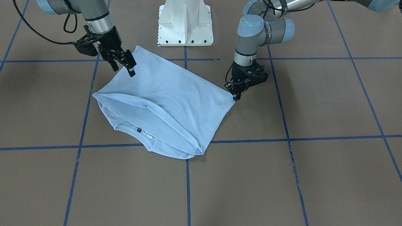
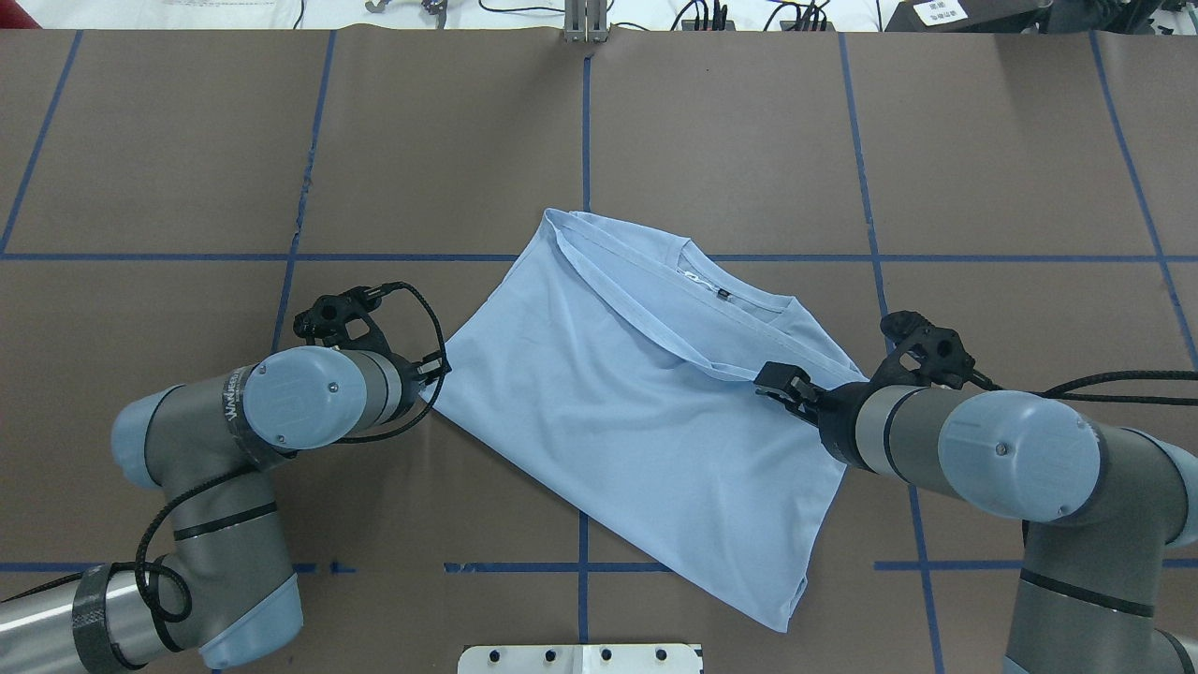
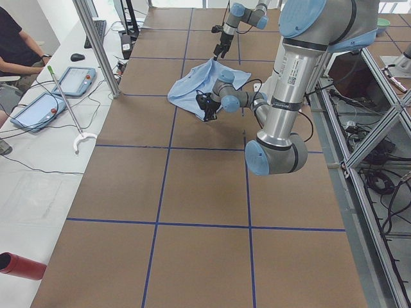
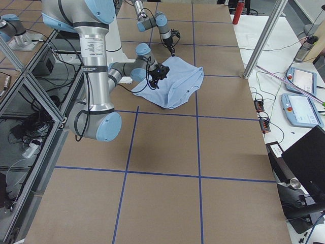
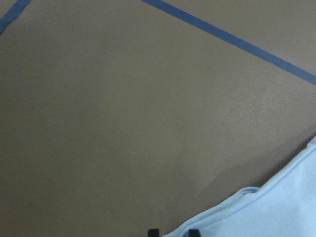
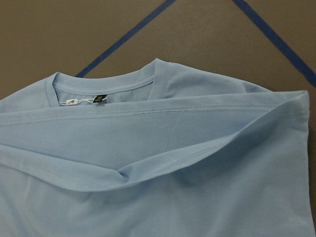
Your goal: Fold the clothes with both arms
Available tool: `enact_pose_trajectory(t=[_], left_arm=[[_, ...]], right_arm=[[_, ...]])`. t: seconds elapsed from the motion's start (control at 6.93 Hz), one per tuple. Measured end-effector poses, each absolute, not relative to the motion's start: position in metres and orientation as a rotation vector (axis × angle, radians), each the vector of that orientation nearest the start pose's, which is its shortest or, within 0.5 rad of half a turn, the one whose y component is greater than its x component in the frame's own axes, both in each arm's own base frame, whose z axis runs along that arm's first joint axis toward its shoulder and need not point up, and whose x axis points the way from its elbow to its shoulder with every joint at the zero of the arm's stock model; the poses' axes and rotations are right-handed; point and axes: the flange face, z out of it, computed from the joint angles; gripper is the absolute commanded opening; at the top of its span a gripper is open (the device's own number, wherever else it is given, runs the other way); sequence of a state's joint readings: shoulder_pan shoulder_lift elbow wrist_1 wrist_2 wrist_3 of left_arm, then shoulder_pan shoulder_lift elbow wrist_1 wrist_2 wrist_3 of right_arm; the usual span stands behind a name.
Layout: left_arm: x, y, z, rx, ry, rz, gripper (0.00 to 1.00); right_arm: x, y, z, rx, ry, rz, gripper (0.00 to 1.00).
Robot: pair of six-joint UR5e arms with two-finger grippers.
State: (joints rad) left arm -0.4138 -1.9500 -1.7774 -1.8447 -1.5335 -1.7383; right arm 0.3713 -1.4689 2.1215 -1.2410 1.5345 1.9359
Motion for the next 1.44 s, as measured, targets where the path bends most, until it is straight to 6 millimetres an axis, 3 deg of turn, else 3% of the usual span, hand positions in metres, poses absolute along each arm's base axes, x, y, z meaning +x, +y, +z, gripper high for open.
enact_pose_trajectory(t=[0.14, 0.29, 0.58, 0.87, 1.15, 1.3, 1.44], left_arm=[[0.513, -0.380, 0.327, 0.145, 0.847, -0.565, 0.00], [0.493, -0.398, 0.317, 0.179, 0.821, -0.561, 0.00], [0.441, -0.471, 0.310, 0.312, 0.757, -0.506, 0.00], [0.457, -0.565, 0.301, 0.403, 0.805, -0.537, 0.00], [0.467, -0.658, 0.324, 0.473, 0.848, -0.594, 0.00], [0.463, -0.684, 0.335, 0.500, 0.857, -0.606, 0.00], [0.459, -0.695, 0.336, 0.516, 0.863, -0.605, 0.14]], right_arm=[[-0.411, -0.306, 0.320, 0.036, -1.002, 0.692, 1.00], [-0.412, -0.307, 0.320, 0.037, -1.002, 0.692, 1.00], [-0.421, -0.311, 0.323, 0.049, -0.995, 0.694, 1.00], [-0.432, -0.319, 0.314, 0.069, -1.009, 0.704, 1.00], [-0.446, -0.326, 0.310, 0.083, -1.013, 0.712, 1.00], [-0.451, -0.329, 0.309, 0.099, -1.011, 0.720, 1.00], [-0.454, -0.331, 0.310, 0.112, -1.006, 0.726, 1.00]])
